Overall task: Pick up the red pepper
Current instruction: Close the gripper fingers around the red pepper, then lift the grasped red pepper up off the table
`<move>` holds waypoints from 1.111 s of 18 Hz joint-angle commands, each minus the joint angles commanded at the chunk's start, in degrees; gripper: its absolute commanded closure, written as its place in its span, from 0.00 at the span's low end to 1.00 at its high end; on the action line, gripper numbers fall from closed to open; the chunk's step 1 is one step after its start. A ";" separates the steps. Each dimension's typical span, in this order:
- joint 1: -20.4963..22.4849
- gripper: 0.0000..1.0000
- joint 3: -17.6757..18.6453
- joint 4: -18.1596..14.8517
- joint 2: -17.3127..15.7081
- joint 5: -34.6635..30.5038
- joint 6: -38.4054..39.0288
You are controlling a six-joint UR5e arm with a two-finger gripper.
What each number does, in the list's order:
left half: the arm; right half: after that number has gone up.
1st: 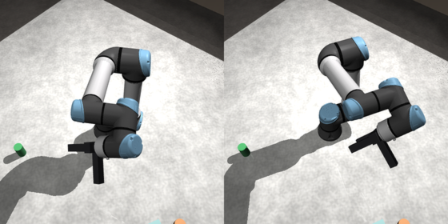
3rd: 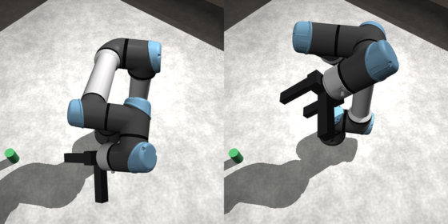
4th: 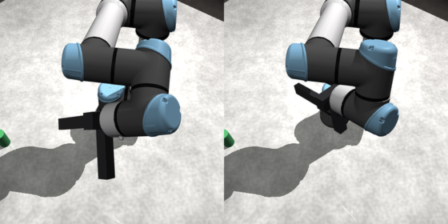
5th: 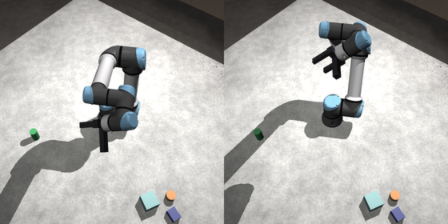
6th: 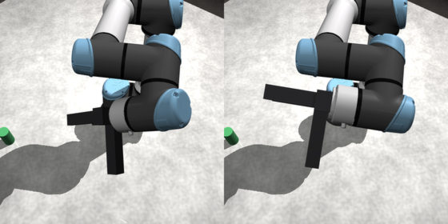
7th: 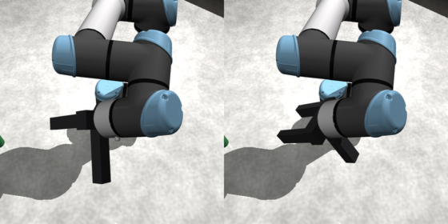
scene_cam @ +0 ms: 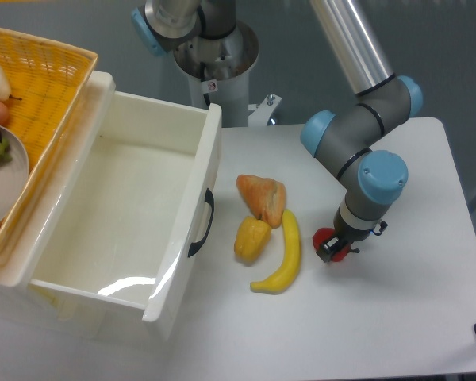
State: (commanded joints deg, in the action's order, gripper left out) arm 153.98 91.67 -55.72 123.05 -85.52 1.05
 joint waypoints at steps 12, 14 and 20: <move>0.09 0.78 -6.51 -0.09 -2.28 3.42 -6.39; 0.26 0.77 -7.21 -0.09 -3.51 4.48 -12.80; 0.18 0.77 -7.65 -0.26 -5.54 2.21 -32.13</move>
State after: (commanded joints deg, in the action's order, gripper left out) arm 154.16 84.02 -55.99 117.51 -83.31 -31.08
